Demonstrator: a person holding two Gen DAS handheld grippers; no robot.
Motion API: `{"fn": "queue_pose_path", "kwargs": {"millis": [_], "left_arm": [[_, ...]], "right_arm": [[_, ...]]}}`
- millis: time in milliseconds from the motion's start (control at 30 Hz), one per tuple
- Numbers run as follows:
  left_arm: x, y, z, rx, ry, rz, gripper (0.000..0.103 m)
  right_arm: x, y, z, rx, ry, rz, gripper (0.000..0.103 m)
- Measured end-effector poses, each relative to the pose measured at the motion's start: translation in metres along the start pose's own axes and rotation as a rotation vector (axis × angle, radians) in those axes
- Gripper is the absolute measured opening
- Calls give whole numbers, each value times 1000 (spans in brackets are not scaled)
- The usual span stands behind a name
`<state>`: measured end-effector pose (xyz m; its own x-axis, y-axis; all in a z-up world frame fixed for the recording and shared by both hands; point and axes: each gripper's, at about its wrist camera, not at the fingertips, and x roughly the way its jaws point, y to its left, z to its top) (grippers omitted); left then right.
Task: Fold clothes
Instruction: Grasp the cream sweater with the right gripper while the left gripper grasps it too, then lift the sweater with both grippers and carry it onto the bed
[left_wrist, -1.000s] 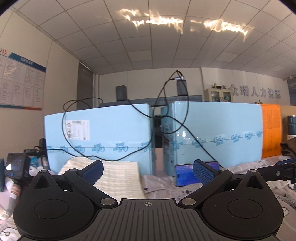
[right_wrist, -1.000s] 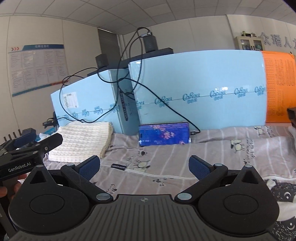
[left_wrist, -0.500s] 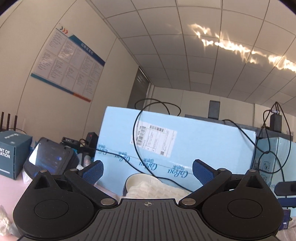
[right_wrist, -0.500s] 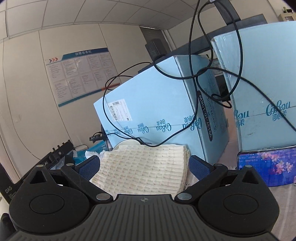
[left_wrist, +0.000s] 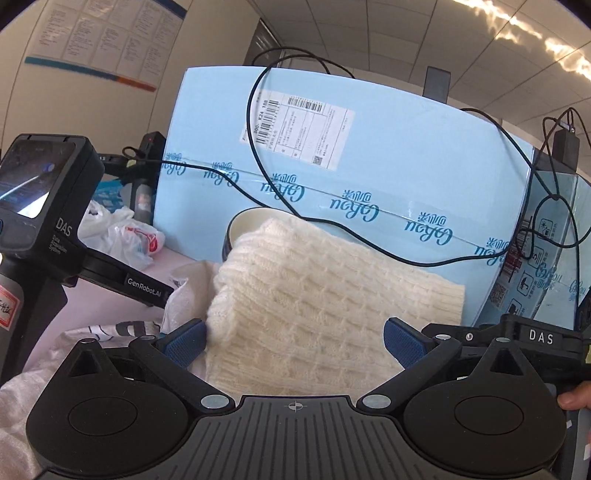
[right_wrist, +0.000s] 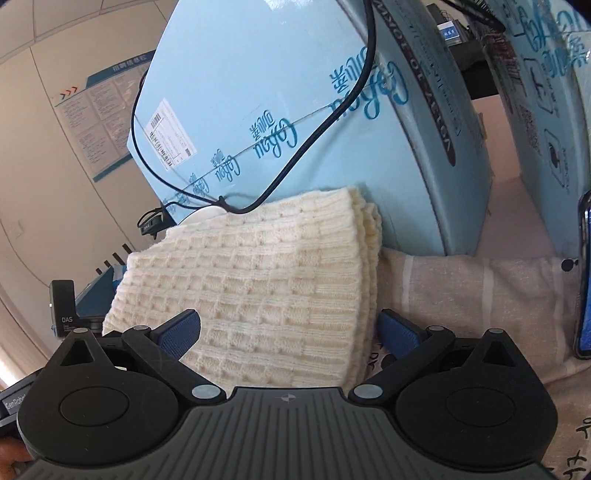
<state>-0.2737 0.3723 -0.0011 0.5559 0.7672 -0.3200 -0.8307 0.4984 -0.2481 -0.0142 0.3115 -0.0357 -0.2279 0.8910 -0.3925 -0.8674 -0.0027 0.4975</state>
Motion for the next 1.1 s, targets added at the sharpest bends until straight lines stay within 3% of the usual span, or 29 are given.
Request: {"fn": "queue_pose_path", "kwargs": {"millis": [100, 167, 200, 233, 267, 333, 400, 533, 767, 800, 867, 933, 1033, 1100], "left_arm": [[3, 1, -1, -11, 10, 17, 97], [5, 3, 0, -23, 13, 41, 86], [7, 5, 1, -33, 16, 58, 80], [7, 7, 2, -45, 14, 71, 67], [6, 9, 2, -59, 8, 81, 54], [2, 14, 3, -79, -6, 98, 43], [-2, 15, 3, -73, -30, 113, 29], [-14, 17, 4, -45, -94, 131, 15], [-25, 28, 9, -105, -94, 78, 17], [-26, 28, 10, -105, -78, 67, 21], [-34, 27, 9, -99, -68, 49, 52], [-45, 21, 8, -61, -117, 55, 70], [-57, 5, 6, 25, -155, 44, 76], [-52, -3, 4, 51, -60, -50, 77]], "right_arm": [[8, 7, -2, -34, 26, -21, 103], [6, 9, -4, -31, 14, -10, 93], [3, 8, -5, -26, 4, -8, 79], [1, 8, -6, -20, -5, -9, 62], [-2, 7, -6, -16, -13, -4, 54], [-6, 8, -8, -20, -23, 20, 38], [-12, 15, -10, -53, -35, 40, 31], [-27, 30, -11, -60, -40, 102, 26], [-68, 45, -12, 76, -54, 267, 25], [-74, 47, -13, 87, -53, 273, 25], [-86, 48, -18, 106, -50, 269, 24], [-100, 48, -24, 111, -43, 249, 24], [-120, 46, -33, 111, -31, 213, 23], [-129, 42, -38, 125, -21, 198, 23]]}}
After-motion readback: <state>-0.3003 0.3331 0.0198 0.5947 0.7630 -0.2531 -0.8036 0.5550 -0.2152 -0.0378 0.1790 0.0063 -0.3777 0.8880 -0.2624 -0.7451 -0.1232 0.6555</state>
